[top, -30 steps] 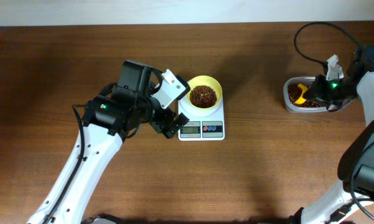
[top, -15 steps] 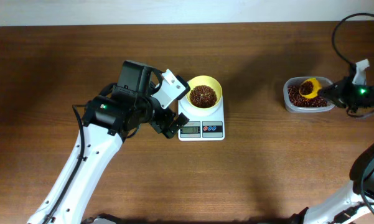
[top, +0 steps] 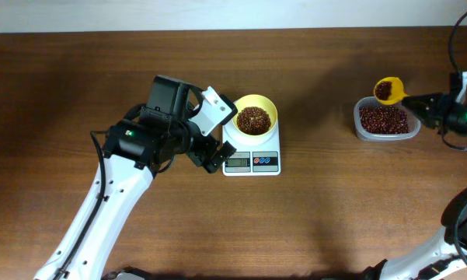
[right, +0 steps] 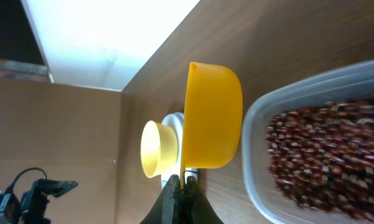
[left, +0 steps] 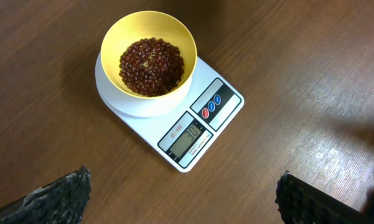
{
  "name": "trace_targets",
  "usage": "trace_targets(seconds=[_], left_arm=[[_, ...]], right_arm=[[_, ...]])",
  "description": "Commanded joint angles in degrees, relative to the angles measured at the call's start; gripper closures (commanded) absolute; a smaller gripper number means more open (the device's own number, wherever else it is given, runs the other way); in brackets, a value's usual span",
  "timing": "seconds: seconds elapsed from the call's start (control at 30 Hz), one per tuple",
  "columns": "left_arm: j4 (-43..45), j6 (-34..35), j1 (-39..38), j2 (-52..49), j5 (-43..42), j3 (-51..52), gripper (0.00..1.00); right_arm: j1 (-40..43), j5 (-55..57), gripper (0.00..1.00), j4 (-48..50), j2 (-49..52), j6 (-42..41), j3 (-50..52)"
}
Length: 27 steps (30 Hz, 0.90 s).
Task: Scoop item into bowl and weigh 50g on scale
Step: 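Carry the filled scoop with the right gripper over the yellow bowl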
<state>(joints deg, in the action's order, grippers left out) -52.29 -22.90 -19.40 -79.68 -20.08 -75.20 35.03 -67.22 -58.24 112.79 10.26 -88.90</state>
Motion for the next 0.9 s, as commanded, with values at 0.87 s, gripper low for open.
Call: trace_targets(seconds=[0.87], left_arm=[[0.1, 0.3, 0.0, 1.0, 0.0, 0.2, 0.01]], right_arm=[[-40.3, 16.5, 0.96, 16.1, 0.8, 7.6, 0.6]])
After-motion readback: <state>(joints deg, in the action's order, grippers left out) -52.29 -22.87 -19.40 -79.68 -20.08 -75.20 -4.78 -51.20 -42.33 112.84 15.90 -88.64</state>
